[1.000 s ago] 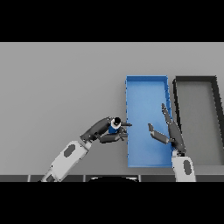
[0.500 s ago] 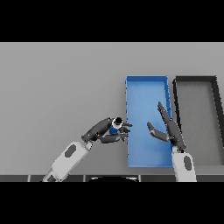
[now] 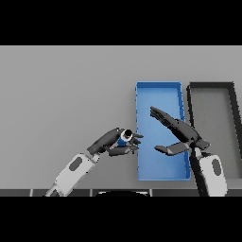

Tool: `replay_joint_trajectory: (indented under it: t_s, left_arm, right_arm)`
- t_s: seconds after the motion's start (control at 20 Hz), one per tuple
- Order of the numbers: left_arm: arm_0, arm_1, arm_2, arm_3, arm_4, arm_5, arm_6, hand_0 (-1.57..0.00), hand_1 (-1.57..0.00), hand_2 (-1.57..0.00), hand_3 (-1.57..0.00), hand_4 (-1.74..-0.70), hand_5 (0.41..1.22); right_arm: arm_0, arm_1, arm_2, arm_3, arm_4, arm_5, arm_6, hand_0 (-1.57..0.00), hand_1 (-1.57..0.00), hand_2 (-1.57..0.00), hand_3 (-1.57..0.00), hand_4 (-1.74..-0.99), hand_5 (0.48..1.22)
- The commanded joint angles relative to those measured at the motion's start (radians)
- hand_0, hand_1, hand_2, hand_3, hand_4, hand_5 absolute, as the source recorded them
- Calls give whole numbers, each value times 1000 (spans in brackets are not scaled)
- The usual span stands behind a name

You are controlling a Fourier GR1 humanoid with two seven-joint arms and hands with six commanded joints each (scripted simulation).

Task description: Pick up the blue pipe and place it into the blue bin.

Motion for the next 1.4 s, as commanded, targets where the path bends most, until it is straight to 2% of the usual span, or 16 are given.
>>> replay_joint_trajectory:
  t_s: [0.0,0.05,0.25,0.4,0.5,0.55,0.7,0.9,0.95,1.0,1.05,1.1,1.15,1.25,1.3,1.35]
  left_arm:
    - [-3,4,3,12,-9,1,-2,-1571,-1571,-1571,-1442,-1731,1221]
    - [-13,5,11,21,-8,-1,3,-1571,-1571,-1571,-1442,-1730,1221]
    - [5,10,-1,-7,-4,-8,-2,-1571,-1571,-1571,-1439,-1730,1221]
    - [1,12,-2,0,-4,-22,-21,-1571,-1571,-1571,-1444,-1728,1221]
    - [-8,4,1,4,-4,-26,-25,-1571,-1571,-1571,-1490,-1627,1221]
    - [-17,4,9,4,6,-32,-24,-1571,-1571,-1571,-1506,-1593,1221]
    - [-15,9,12,16,3,-51,-19,-1571,-1571,-1571,-1538,-1524,1221]
    - [-16,0,27,31,-17,-52,-15,-1571,-1571,-1571,-1557,-1473,1221]
    - [-3,6,28,14,-7,-58,-2,-1571,-1571,-1571,-1560,-1525,1221]
    - [-20,-7,29,30,-14,-64,-8,-1571,-1571,-1571,-1284,-1568,1221]
    - [-26,1,21,29,-48,-48,24,-1571,-1571,-1571,-1190,-1603,1221]
    - [-25,25,2,17,-82,-42,28,-1571,-1527,-1571,-1119,-1630,1221]
    - [-13,24,1,1,-91,-22,36,-1571,-1536,-1571,-1121,-1647,1221]
    - [-13,12,8,15,-84,-28,-1,-1571,-1548,-1571,-1283,-1680,1221]
    - [-15,6,18,19,-66,-43,-26,-1571,-1553,-1571,-1340,-1692,1221]
    - [-9,-7,24,18,-50,-44,-30,-1571,-1557,-1571,-1386,-1702,1221]
  right_arm:
    - [-21,-7,14,-6,-19,19,15,1,1,1,1,-1337,504]
    - [-52,-28,22,-28,-62,28,47,1,1,1,1,-1340,499]
    - [-150,-18,92,-51,-71,37,123,1,1,1,1,-1326,485]
    - [-221,8,134,-31,-49,69,131,1,1,1,1,-1307,497]
    - [-274,33,156,-6,-27,79,140,1,1,1,1,-1270,510]
    - [-287,52,170,16,-5,91,135,1,1,1,1,-1256,517]
    - [-339,99,206,51,17,88,171,1,1,1,1,-1232,517]
    - [-399,146,229,115,22,96,206,1,1,-9,1,-1210,498]
    - [-411,150,228,128,14,106,201,-17,-34,-54,-26,-1236,493]
    - [-428,166,239,144,27,111,206,-107,-140,-160,-116,-1291,483]
    - [-450,181,243,152,34,110,216,-264,-299,-308,-252,-1348,477]
    - [-460,184,246,145,25,120,222,-475,-487,-492,-516,-1365,477]
    - [-467,190,250,150,21,123,203,-694,-704,-708,-659,-1433,486]
    - [-475,199,253,158,-9,111,202,-1010,-1016,-1019,-880,-1527,570]
    - [-479,203,254,165,-36,104,222,-1122,-1127,-1129,-1018,-1498,638]
    - [-480,218,258,175,-32,93,211,-1212,-1216,-1218,-1128,-1474,755]
